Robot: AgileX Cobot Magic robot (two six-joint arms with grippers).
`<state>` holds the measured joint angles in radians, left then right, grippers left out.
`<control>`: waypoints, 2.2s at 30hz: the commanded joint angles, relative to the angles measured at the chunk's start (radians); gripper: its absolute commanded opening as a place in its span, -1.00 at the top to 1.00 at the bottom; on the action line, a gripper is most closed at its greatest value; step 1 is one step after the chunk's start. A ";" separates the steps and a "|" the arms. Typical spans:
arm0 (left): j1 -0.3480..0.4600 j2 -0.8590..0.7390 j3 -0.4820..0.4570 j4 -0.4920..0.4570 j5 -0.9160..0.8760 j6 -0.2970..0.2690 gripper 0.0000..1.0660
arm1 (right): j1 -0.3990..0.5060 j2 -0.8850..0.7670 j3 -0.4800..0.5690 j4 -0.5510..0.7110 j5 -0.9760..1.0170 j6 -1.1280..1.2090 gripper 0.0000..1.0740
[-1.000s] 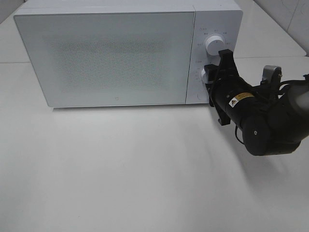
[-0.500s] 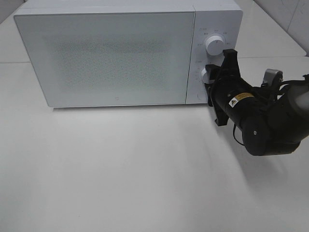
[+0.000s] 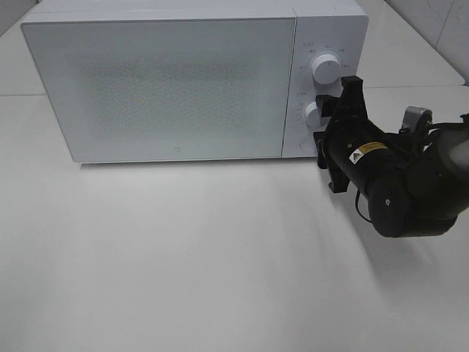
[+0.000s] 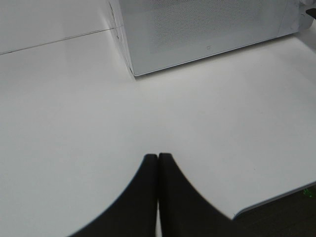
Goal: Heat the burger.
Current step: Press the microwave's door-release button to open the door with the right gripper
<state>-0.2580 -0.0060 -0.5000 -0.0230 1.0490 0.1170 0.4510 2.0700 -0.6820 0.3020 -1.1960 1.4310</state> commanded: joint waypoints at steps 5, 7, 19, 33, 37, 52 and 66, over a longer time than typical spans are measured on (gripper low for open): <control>0.005 -0.020 0.003 -0.009 -0.015 -0.004 1.00 | -0.009 -0.013 -0.012 -0.026 -0.196 -0.001 -0.34; 0.005 -0.020 0.003 -0.009 -0.015 -0.004 1.00 | -0.009 -0.023 0.007 -0.063 -0.194 -0.003 -0.34; 0.005 -0.020 0.003 -0.009 -0.015 -0.004 1.00 | -0.011 -0.058 0.066 -0.258 -0.196 -0.262 -0.32; 0.005 -0.020 0.003 -0.009 -0.015 -0.004 1.00 | -0.011 -0.111 0.067 -0.475 -0.176 -0.806 -0.29; 0.005 -0.020 0.003 -0.009 -0.015 -0.004 1.00 | -0.011 -0.164 0.067 -0.500 -0.075 -0.947 -0.28; 0.005 -0.020 0.003 -0.009 -0.015 -0.004 1.00 | -0.011 -0.415 0.066 -0.683 0.569 -1.281 -0.11; 0.005 -0.020 0.003 -0.009 -0.015 -0.004 1.00 | -0.011 -0.597 -0.154 -0.673 1.356 -1.160 -0.02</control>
<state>-0.2580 -0.0060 -0.5000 -0.0230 1.0490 0.1170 0.4410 1.4850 -0.8230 -0.3650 0.1160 0.2530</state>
